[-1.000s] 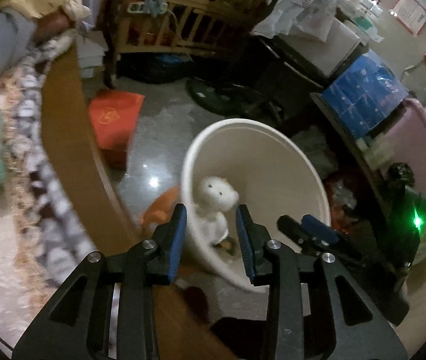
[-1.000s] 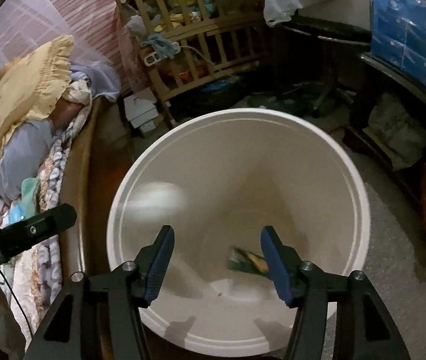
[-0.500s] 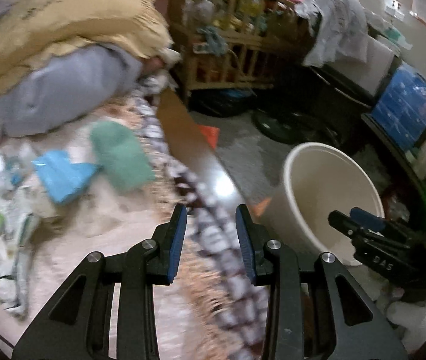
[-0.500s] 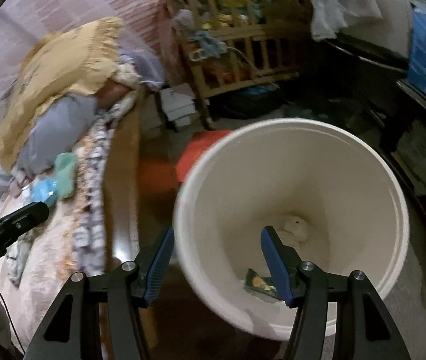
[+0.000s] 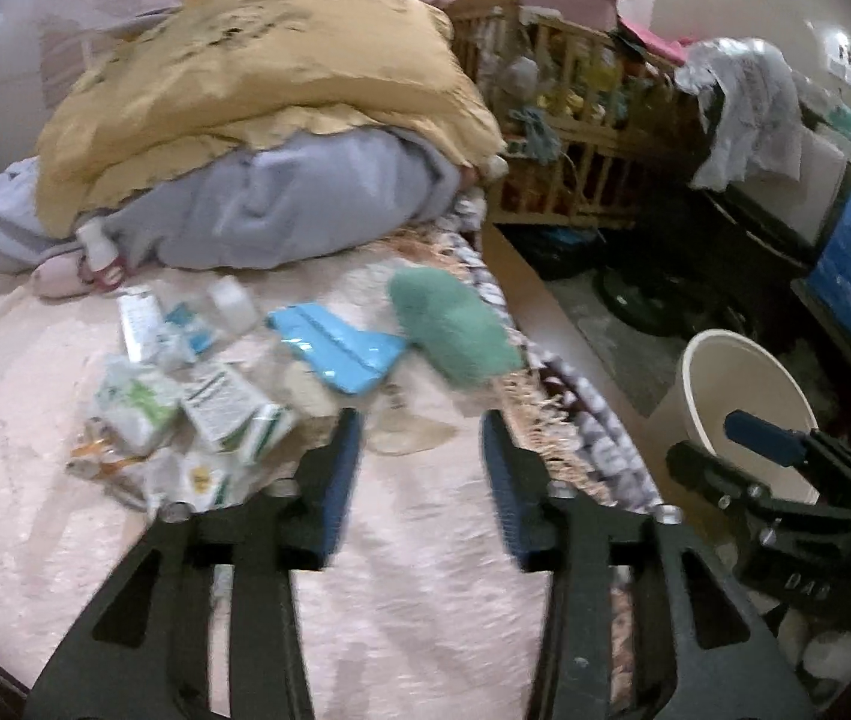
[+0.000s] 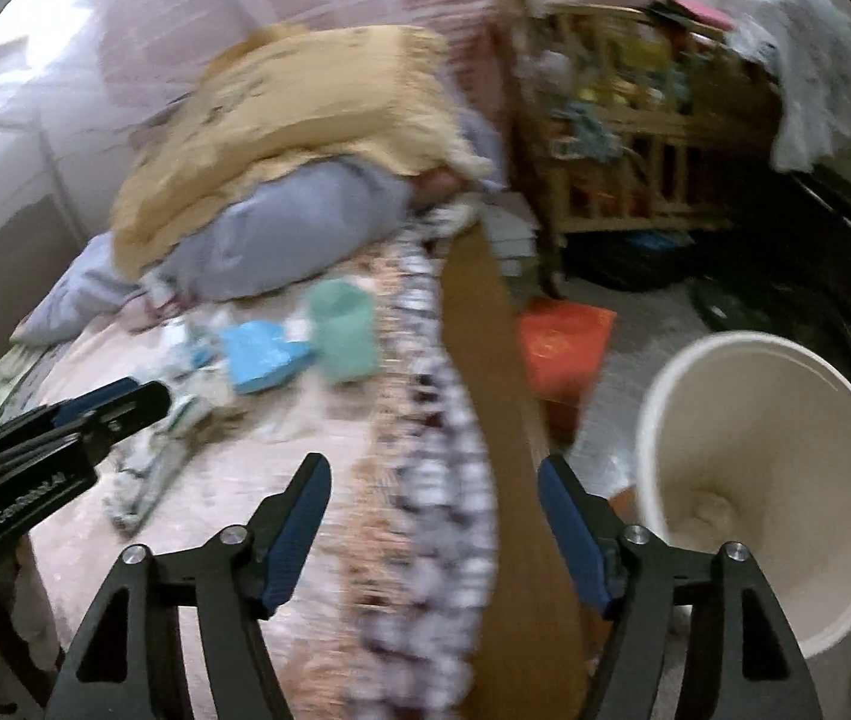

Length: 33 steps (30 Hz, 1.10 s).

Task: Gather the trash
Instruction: 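Grasp the tied plastic bag with the left gripper while the right grasps the Watermelon Frost box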

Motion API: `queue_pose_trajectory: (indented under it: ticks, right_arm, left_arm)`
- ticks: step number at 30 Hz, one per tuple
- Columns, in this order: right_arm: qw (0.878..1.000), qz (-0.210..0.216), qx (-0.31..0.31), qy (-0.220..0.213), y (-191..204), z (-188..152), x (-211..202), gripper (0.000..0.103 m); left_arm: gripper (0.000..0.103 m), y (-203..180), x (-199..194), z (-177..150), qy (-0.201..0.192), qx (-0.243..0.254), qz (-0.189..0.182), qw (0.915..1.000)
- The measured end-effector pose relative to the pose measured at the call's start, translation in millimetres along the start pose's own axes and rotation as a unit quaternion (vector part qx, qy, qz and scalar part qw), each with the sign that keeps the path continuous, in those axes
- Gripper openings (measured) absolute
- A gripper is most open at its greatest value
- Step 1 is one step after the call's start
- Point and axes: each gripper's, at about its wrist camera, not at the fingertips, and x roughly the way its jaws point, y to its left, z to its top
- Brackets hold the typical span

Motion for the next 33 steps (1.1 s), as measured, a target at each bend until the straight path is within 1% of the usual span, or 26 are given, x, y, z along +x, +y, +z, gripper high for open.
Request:
queue_pose_trajectory:
  ticks: [2,3,8,13,17,19,22,25,30,33]
  right_arm:
    - [1.0,0.013,-0.015,-0.002,19,1,2,0.073]
    - [0.999,0.022,-0.024,-0.001,30,2,6,0.073]
    - [0.997,0.048,-0.052,0.011,68,2,20,0.073]
    - [0.995,0.07,-0.066,0.027,90,1,35,0.073]
    - [0.991,0.097,-0.077,0.042,110,-1,49,0.073]
    - [0.989,0.107,-0.088,0.05,121,-4,59,0.073]
    - [0.986,0.116,-0.099,0.062,135,-7,72,0.073]
    - [0.984,0.124,-0.103,0.069,142,-9,79,0.073]
    - [0.984,0.113,-0.114,0.072,145,-5,92,0.073]
    - [0.985,0.114,-0.11,0.073,141,4,98,0.073]
  left_arm:
    - [0.058,17,-9,-4,-0.011,-0.011,0.008,0.9998]
    - [0.059,25,-13,-4,-0.015,-0.014,0.012,0.9997]
    - [0.059,73,-30,-18,-0.015,-0.026,0.036,0.9989]
    - [0.059,122,-46,-38,-0.012,-0.029,0.067,0.9973]
    - [0.059,155,-50,-54,0.003,-0.045,0.071,0.9965]
    - [0.059,166,-50,-60,0.008,-0.052,0.07,0.9961]
    - [0.059,174,-45,-65,0.017,-0.057,0.062,0.9963]
    - [0.059,175,-34,-66,0.029,-0.063,0.041,0.9968]
    - [0.059,160,-4,-62,0.05,-0.057,0.011,0.9971]
    - [0.059,150,17,-59,0.065,-0.049,0.005,0.9967]
